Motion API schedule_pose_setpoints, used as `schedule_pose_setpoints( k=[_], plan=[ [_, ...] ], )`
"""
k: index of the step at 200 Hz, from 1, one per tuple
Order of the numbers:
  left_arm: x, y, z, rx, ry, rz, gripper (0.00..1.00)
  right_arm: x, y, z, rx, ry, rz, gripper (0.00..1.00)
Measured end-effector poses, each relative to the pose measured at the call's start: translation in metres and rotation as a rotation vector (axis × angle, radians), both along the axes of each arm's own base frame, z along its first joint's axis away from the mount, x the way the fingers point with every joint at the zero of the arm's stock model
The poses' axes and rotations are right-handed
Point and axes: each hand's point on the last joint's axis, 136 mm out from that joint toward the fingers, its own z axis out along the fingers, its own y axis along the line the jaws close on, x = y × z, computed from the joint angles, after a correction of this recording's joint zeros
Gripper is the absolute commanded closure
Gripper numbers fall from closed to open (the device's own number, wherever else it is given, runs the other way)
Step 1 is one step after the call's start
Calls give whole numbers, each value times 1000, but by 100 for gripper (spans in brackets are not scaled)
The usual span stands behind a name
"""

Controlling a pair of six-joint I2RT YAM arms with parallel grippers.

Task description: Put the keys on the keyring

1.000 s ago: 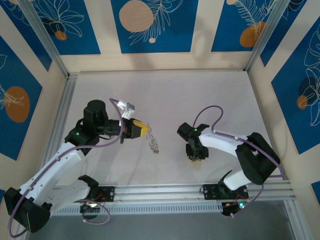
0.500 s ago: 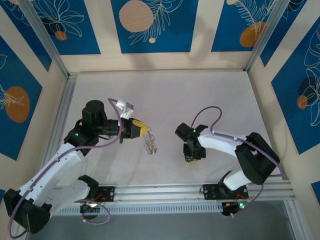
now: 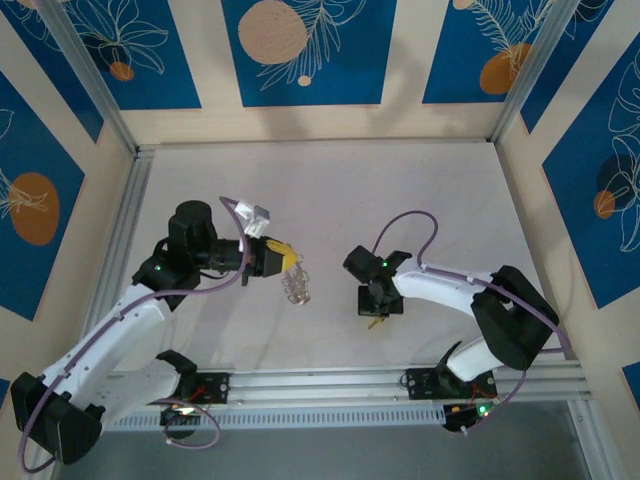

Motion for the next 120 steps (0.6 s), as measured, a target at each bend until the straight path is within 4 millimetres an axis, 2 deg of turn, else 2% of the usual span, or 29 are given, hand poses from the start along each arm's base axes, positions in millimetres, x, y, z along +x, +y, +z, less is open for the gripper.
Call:
schedule_pose_setpoints(
  k=[52,67,120],
  plan=[
    [7,0,-10,23,18,39,100,11,29,22,134,-34,39,100],
    [9,1,-13,32,24,53,100,13,34,23,151,-37,53,91],
    [14,3,-20,59,37,87,100,14,37,21,179,-22,79,79]
  ],
)
